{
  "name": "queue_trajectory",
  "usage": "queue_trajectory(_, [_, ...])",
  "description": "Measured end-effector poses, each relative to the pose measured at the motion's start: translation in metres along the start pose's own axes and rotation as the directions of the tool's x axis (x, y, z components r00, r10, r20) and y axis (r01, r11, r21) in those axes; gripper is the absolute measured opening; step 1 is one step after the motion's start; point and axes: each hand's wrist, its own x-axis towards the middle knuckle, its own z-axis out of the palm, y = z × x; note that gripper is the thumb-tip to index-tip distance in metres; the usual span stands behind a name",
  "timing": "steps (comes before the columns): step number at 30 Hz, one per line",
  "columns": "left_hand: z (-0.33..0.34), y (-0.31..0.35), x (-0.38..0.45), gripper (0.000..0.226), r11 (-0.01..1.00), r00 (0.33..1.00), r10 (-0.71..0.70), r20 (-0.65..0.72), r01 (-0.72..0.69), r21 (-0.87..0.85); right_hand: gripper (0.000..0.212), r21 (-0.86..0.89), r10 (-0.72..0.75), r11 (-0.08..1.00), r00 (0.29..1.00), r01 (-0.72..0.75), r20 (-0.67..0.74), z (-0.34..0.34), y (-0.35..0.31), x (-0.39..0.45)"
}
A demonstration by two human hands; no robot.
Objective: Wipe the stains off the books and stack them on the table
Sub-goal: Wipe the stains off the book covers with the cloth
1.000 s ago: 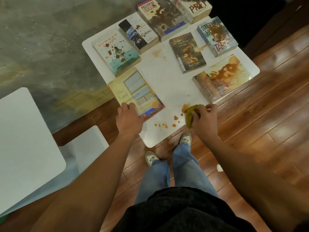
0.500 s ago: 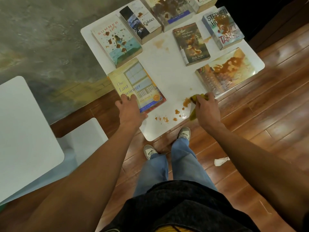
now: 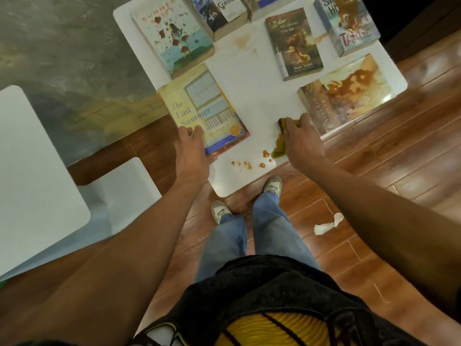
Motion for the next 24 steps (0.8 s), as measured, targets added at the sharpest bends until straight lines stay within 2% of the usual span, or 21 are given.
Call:
queue_trajectory(5, [0.003,0.006,0.000,0.072,1.000,1.000,0.007,0.004,-0.007,-0.007,0.055,-0.099,0.000,0.995,0.999,-0.004,-0.040,0.023,-0.018,-0.038])
queue_trajectory(13, [-0.002,-0.002,-0.003,0.075,0.999,0.999,0.030,0.022,-0.029,-0.024,0.068,-0.040,-0.149,0.988,0.988,0.150,0.030,0.046,-0.060,-0.064])
queue_trajectory(19, [-0.004,-0.003,-0.002,0.076,0.999,0.998,0.051,0.020,-0.051,-0.003,0.070,-0.026,-0.249,0.968,0.968,0.250,0.034,0.054,-0.090,-0.075])
queue_trajectory(24, [-0.005,-0.005,0.000,0.075,0.997,0.997,0.068,0.028,-0.069,0.028,0.061,0.007,-0.352,0.936,0.935,0.352,0.054,0.064,-0.120,-0.084])
